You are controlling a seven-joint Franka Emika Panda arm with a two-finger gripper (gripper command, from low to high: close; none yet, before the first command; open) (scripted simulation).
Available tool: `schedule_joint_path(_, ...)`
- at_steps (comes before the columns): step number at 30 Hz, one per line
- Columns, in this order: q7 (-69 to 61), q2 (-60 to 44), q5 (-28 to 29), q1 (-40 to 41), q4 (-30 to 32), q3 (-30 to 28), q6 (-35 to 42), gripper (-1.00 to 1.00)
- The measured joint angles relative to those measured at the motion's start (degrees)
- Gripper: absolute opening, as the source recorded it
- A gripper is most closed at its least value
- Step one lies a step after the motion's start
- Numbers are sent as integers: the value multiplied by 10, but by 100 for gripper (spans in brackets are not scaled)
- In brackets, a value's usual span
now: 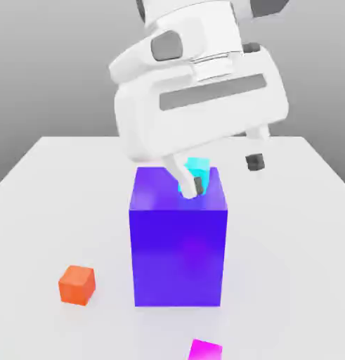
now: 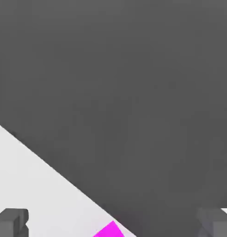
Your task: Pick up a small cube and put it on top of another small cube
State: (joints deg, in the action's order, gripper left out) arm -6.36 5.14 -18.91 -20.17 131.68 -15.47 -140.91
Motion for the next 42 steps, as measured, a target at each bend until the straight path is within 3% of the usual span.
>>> schedule_joint_path(7,-142,-125,-15,-8,3,8,-42,0)
schedule_joint_path(15,-241,-242,62,-14,13,7,-105,0)
schedule_joint_path(19,-271,-320,45,5,-2,32,-164,0)
schedule_joint_path(20,-278,-339,38,12,-6,41,-178,-100)
schedule_joint_path(27,-279,-342,37,13,-7,42,-179,-100)
schedule_joint_path(31,-252,-270,72,-7,10,12,-124,-100)
schedule_joint_path(42,-72,-308,-10,129,-108,-138,-3,-100)
